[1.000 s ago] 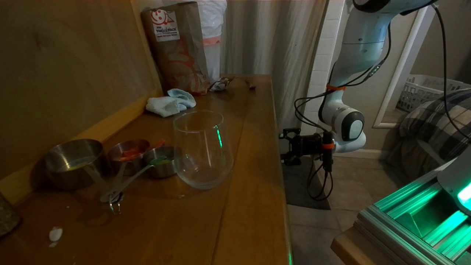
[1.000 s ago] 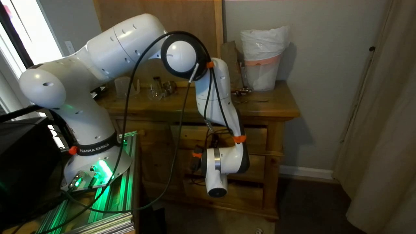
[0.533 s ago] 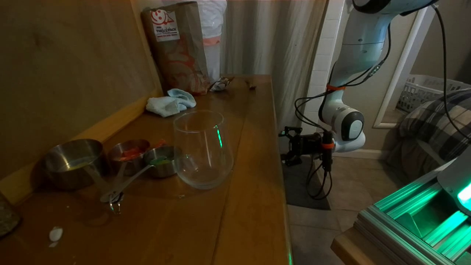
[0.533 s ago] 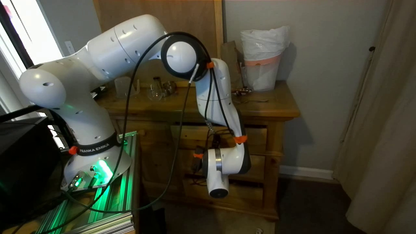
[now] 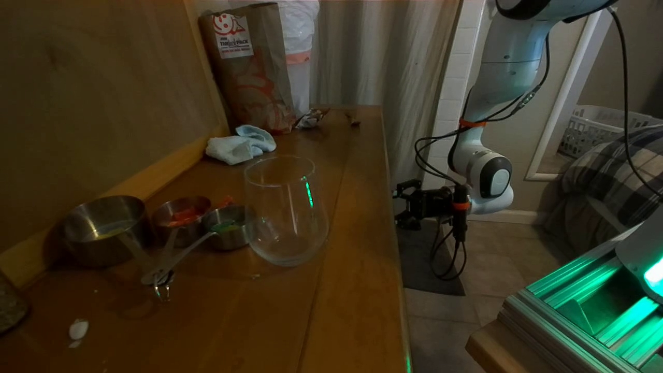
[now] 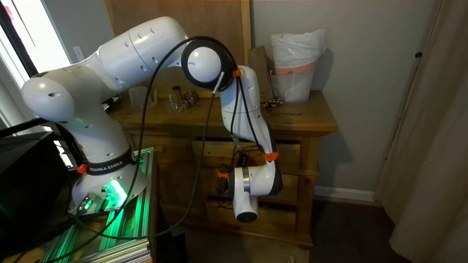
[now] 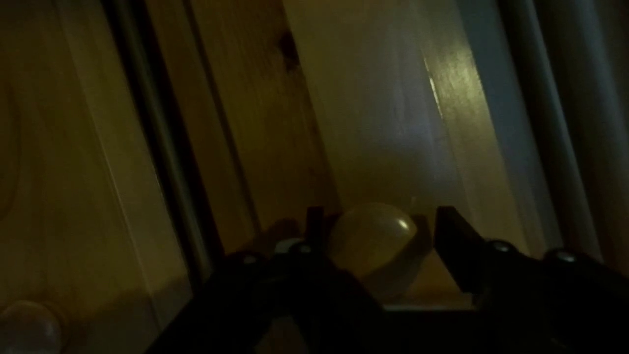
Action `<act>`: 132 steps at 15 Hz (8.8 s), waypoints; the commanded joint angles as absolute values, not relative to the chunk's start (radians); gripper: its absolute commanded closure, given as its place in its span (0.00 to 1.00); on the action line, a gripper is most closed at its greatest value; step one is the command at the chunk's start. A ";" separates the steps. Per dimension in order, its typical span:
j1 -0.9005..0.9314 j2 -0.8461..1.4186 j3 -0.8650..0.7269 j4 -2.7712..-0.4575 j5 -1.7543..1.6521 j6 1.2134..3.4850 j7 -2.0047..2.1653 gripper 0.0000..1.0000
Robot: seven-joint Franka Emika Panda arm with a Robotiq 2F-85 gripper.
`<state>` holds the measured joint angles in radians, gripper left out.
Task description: Open the drawer and put the fork into it
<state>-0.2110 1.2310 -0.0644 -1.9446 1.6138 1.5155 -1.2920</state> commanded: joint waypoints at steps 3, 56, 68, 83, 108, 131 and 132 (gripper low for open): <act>-0.190 1.260 -0.083 -1.917 1.643 1.487 -1.303 0.76; 0.499 0.108 -0.356 -2.528 1.553 2.800 -1.152 0.00; 0.567 0.096 -0.334 -2.502 1.488 2.935 -1.078 0.00; 0.637 0.286 -0.349 -2.244 1.113 3.015 -0.796 0.00; 0.647 0.512 -0.386 -2.067 1.017 2.936 -0.670 0.64; 0.509 0.167 -0.315 -2.396 0.584 2.959 -0.386 0.98; 0.450 0.134 -0.259 -2.423 0.515 2.948 -0.320 0.98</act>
